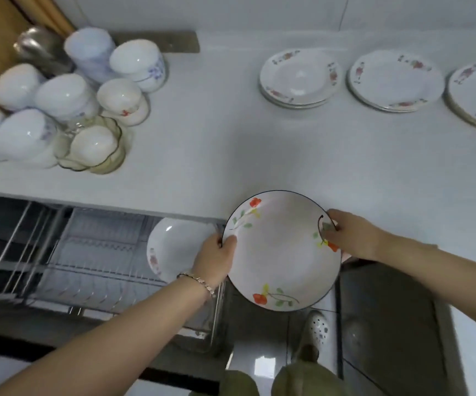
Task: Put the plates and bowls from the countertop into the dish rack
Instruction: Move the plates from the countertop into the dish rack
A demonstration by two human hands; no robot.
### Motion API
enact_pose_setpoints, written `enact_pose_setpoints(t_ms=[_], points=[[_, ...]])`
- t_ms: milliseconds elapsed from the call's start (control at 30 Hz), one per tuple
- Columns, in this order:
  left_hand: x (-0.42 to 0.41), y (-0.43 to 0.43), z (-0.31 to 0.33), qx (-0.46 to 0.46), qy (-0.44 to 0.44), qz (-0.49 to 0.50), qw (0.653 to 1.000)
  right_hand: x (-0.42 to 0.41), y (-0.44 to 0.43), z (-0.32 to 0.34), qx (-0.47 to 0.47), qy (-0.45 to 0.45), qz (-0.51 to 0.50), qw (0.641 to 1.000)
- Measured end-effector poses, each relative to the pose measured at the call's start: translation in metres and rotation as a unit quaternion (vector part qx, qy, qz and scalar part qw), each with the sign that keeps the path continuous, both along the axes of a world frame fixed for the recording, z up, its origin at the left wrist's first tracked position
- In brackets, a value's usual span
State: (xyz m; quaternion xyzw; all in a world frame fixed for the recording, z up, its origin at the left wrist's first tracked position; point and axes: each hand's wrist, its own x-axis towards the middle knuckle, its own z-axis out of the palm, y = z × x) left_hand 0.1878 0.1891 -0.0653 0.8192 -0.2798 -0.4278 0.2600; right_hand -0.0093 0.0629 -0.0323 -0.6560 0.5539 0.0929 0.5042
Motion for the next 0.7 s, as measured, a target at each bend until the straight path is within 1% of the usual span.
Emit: enact_pose_setpoints(t_ms=[167,233,333,400,500,600,700], points=[[0.114,0.073,-0.028,0.049,-0.003,0.031,0.998,0.117,0.076,-0.026,0.06,-0.016,-0.008,0.998],[0.15,0.095,-0.042,0.085,0.014,0.027,0.996,0.152,0.101,-0.046,0.073,-0.009,-0.006,0.997],[0.191,0.116,-0.067,0.125,0.02,0.051,0.991,0.194,0.131,-0.083,0.083,0.016,-0.014,0.996],[0.212,0.12,-0.085,0.153,0.0,0.065,0.986,0.216,0.143,-0.107,0.089,0.03,-0.035,0.995],[0.237,0.113,-0.114,0.181,-0.03,0.053,0.982,0.24,0.149,-0.142,0.081,0.04,-0.078,0.993],[0.257,0.095,-0.144,0.174,-0.042,0.03,0.983,0.257,0.141,-0.175,0.055,0.049,-0.106,0.992],[0.27,0.067,-0.169,0.169,-0.041,0.029,0.984,0.271,0.128,-0.206,0.026,0.058,-0.122,0.991]])
